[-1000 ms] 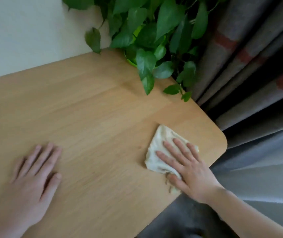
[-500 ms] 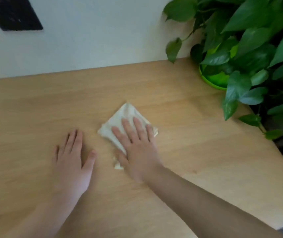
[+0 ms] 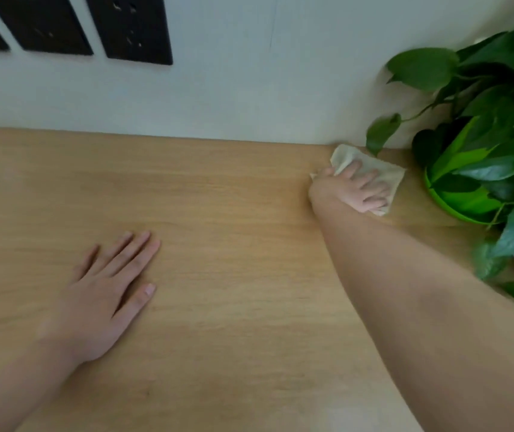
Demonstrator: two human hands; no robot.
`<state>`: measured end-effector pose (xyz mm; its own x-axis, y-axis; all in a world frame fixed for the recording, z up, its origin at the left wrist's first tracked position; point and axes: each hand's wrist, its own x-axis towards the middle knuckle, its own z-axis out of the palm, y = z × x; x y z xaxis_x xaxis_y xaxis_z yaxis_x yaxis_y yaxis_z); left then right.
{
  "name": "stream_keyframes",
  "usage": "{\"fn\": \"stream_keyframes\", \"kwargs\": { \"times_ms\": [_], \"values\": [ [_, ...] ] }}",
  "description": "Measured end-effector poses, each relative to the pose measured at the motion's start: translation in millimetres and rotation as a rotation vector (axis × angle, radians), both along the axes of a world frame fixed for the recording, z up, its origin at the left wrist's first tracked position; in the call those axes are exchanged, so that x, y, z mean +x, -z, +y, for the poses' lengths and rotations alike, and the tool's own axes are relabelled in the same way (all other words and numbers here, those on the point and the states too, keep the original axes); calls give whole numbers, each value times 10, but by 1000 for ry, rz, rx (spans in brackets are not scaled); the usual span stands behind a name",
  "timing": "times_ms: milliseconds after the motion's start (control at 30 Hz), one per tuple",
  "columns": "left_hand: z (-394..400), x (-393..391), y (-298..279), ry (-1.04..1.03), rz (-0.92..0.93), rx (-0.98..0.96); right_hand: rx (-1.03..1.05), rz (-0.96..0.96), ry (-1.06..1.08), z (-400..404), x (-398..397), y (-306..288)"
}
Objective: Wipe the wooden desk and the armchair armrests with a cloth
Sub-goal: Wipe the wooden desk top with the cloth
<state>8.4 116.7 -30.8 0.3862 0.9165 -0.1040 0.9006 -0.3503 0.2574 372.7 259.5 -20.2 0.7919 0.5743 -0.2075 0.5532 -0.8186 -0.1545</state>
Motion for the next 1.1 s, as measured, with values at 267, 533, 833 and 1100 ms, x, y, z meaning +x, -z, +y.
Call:
{"fn": "stream_keyframes", "kwargs": {
  "times_ms": [267, 533, 833, 1100],
  "values": [
    [34, -28, 2, 3, -1, -43, 70, 25, -1181, -644, -209, 2],
    [24, -11, -29, -5, -23, -57, 20, -95, -776, -1110, 1262, -45],
    [-68, 18, -67, -128, 6, 65, 22, -33, -629, -608, -798, 113],
    [-311, -412, -15, -465, 166, -35, 6, -131, -1472, -2540, -254, 9]
  ]
}}
